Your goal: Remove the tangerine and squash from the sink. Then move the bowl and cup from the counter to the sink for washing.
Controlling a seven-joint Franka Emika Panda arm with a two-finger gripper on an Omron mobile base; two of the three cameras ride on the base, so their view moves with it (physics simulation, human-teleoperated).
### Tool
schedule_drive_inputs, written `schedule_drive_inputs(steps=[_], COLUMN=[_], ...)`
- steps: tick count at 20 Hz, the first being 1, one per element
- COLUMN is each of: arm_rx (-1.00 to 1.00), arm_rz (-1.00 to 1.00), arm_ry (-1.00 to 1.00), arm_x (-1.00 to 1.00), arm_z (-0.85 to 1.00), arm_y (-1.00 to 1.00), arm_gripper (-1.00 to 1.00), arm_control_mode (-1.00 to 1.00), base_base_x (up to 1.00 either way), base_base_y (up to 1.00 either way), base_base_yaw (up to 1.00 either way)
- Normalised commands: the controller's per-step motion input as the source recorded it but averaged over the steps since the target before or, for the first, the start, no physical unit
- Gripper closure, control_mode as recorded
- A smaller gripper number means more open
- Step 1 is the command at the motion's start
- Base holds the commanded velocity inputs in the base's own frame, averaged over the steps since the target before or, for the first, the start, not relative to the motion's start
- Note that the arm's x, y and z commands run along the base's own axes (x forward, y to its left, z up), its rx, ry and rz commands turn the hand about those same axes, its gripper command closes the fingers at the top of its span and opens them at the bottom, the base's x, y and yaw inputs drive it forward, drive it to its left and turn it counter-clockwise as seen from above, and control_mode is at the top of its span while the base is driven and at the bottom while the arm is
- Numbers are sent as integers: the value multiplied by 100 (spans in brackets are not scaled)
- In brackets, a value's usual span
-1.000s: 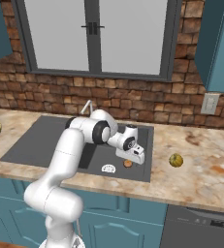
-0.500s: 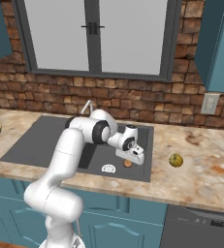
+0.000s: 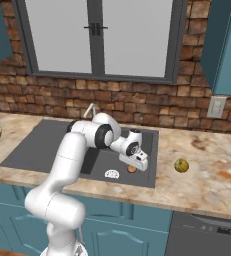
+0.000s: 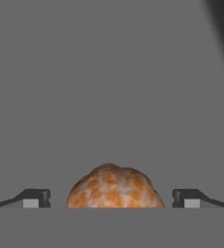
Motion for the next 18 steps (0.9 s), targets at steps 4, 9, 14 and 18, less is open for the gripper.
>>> schedule_drive_inputs(steps=[4, 9, 14, 18], arm_rx=[1, 0, 0, 0], arm_rz=[-6, -6, -7, -6], arm_ry=[0, 0, 0, 2], arm_x=[-6, 0, 0, 0], arm_z=[-3, -6, -11, -13], arm_y=[0, 1, 4, 4], arm_gripper=[-100, -100, 100, 100], arm_control_mode=[-100, -100, -100, -100], base_base_x=[0, 0, 0, 0], base_base_y=[0, 0, 0, 0], base_base_yaw=[0, 0, 0, 0])
